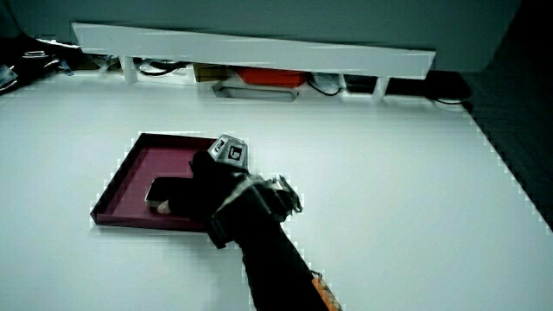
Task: Pick eraser
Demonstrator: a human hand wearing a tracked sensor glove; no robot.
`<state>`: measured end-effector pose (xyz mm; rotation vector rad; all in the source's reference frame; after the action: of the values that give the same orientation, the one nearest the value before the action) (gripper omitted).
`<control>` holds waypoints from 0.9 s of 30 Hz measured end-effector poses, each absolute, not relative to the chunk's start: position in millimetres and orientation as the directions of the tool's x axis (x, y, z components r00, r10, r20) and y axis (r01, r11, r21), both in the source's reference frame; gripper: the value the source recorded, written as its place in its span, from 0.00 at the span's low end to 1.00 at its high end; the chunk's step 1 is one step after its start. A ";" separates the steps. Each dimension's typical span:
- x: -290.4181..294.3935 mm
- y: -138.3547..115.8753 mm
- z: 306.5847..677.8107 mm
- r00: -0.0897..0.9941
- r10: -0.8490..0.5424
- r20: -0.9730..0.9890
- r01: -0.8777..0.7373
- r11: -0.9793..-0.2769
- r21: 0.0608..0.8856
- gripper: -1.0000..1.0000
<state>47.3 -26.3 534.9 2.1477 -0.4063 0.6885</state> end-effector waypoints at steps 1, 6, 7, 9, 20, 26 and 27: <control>46.7 -25.5 537.8 0.798 -0.055 0.600 -0.508 -0.599 0.619 0.50; 46.5 -23.8 537.7 0.794 -0.063 0.604 -0.510 -0.610 0.606 0.50; 46.8 -23.5 539.1 0.794 -0.066 0.604 -0.508 -0.619 0.599 0.52; 46.1 -23.0 538.3 0.792 -0.068 0.607 -0.509 -0.623 0.594 0.57; 43.9 -20.2 538.1 0.779 -0.089 0.620 -0.513 -0.659 0.550 0.82; 42.6 -19.0 535.7 0.777 -0.106 0.620 -0.517 -0.670 0.533 0.95; 42.7 -18.5 539.3 0.788 -0.120 0.603 -0.508 -0.679 0.530 0.98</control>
<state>42.7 -18.5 539.3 2.2578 -0.4630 0.6999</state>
